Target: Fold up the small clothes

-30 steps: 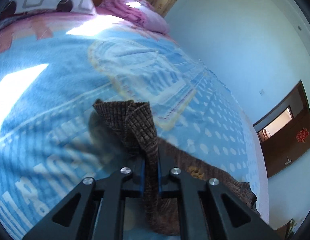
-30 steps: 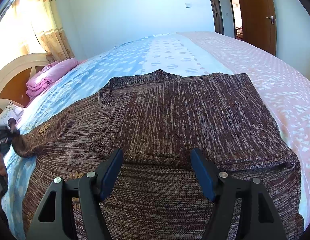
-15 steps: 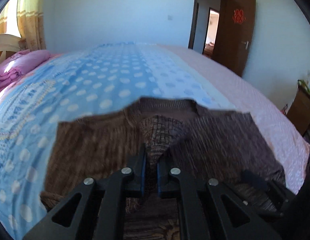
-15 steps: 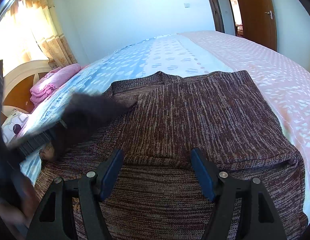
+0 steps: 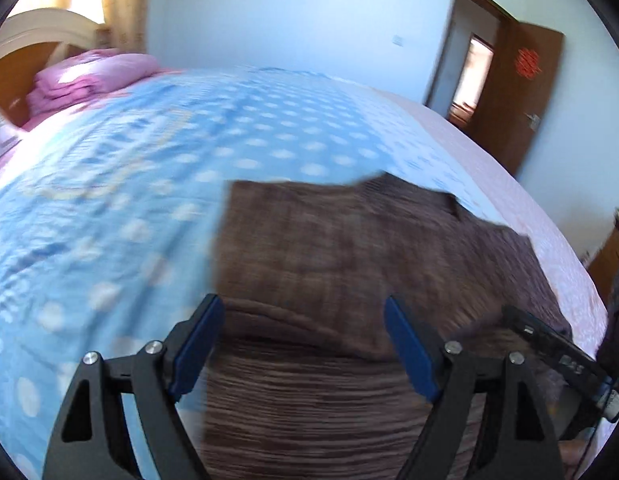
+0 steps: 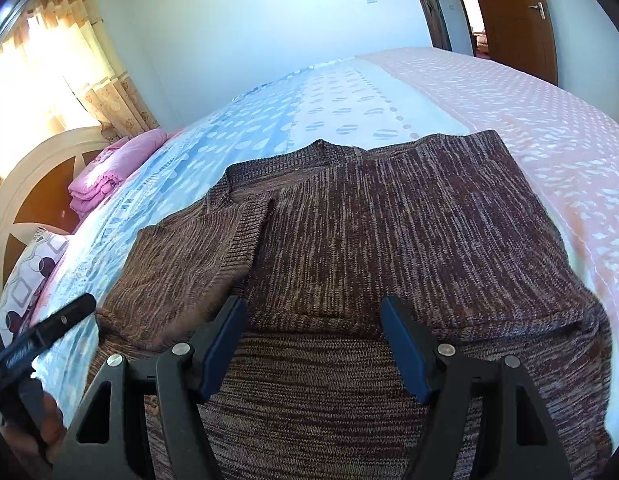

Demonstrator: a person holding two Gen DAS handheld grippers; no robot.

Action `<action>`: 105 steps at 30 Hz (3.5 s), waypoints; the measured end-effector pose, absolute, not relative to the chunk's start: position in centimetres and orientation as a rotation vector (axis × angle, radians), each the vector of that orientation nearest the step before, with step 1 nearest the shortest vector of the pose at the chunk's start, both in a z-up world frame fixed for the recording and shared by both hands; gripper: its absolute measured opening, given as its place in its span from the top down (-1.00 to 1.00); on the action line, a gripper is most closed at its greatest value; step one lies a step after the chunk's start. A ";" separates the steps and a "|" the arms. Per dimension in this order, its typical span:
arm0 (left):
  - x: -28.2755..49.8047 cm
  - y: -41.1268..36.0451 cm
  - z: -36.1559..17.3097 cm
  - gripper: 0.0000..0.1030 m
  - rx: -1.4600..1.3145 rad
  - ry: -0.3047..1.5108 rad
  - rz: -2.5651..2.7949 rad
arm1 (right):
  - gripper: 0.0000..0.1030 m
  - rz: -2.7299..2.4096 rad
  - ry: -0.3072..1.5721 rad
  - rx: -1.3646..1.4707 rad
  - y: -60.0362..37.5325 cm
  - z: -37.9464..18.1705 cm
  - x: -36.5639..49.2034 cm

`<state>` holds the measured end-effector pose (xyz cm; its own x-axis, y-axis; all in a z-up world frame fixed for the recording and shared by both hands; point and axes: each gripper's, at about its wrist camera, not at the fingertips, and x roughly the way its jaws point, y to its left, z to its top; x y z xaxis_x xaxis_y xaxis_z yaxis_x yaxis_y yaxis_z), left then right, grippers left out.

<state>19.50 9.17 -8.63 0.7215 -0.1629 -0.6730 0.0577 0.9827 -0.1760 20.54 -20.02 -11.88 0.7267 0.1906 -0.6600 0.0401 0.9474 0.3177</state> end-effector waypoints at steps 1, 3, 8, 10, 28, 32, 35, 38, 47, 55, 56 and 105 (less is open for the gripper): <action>19.9 10.5 -8.5 -0.65 -0.159 0.751 -0.086 | -0.37 0.108 0.744 0.352 -20.2 -11.3 20.6; 21.0 13.2 -8.5 -0.63 -0.189 0.751 0.000 | -0.37 0.138 0.735 0.389 -20.1 -10.4 20.9; 23.6 15.8 -9.7 -0.60 -0.216 0.790 0.088 | -0.15 0.227 0.785 0.402 -17.3 -10.3 22.5; 23.7 15.3 -10.5 -0.52 -0.207 0.823 0.078 | 0.19 0.225 0.846 0.299 -15.1 -11.4 23.1; 19.6 14.1 -8.4 -0.46 -0.118 0.757 0.102 | 0.22 0.140 0.799 0.271 -18.4 -9.0 28.1; 21.5 12.3 -9.0 -0.46 -0.116 0.752 0.091 | 0.22 0.175 0.900 0.289 -17.2 -11.3 32.2; 21.6 12.2 -11.4 -0.46 -0.143 0.819 0.112 | 0.64 0.193 0.882 0.162 -14.9 -11.5 32.4; 20.5 12.9 -13.1 -0.47 -0.204 0.842 0.116 | 0.86 0.194 0.849 0.076 -13.6 -10.8 32.1; 19.0 13.3 -12.9 -0.78 -0.234 0.811 0.227 | 0.86 0.108 0.762 -0.061 -13.4 -10.4 32.9; 19.8 13.1 -13.3 -0.92 -0.190 0.842 0.273 | 0.34 0.069 0.672 0.168 -17.3 -7.7 29.4; 20.0 13.1 -13.3 -0.94 -0.185 0.846 0.283 | 0.34 0.085 0.678 0.185 -17.4 -7.5 28.6; 24.2 14.4 -13.6 -0.95 -0.107 0.898 0.386 | 0.69 0.282 0.852 -0.019 -9.6 -10.6 29.4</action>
<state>24.17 14.39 -13.56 0.5599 0.2823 -0.7790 -0.3708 0.9261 0.0691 29.41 -9.65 -10.62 0.6234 0.2383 -0.7447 -0.2534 0.9626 0.0959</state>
